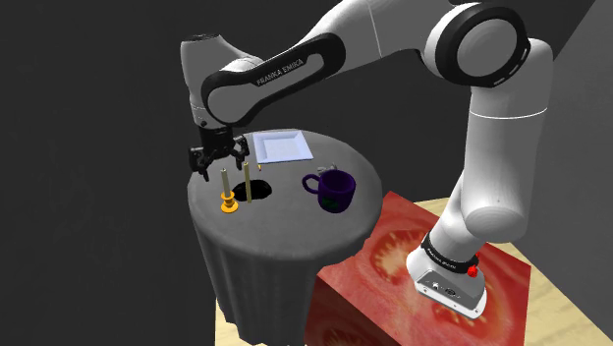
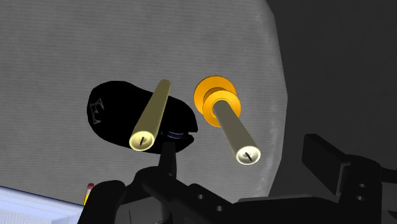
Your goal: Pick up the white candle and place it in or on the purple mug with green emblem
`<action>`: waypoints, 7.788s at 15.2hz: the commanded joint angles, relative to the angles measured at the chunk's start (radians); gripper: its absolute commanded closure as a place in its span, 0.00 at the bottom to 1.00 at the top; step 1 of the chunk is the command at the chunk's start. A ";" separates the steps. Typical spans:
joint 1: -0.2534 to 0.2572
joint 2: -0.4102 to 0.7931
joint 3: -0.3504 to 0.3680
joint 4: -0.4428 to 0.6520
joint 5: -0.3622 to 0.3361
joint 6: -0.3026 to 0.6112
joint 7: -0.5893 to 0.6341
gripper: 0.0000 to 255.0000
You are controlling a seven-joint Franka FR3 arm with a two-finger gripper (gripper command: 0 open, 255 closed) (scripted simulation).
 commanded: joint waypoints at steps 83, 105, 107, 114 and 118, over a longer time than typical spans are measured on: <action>-0.157 -0.923 -0.214 -0.561 0.178 -0.343 -0.436 1.00; -0.154 -0.912 -0.205 -0.736 0.184 -0.156 -0.438 0.00; -0.154 -0.912 -0.205 -0.736 0.184 -0.156 -0.438 0.00; -0.156 -0.925 -0.212 -0.619 0.180 -0.287 -0.437 0.00; -0.156 -0.925 -0.212 -0.619 0.180 -0.287 -0.437 0.00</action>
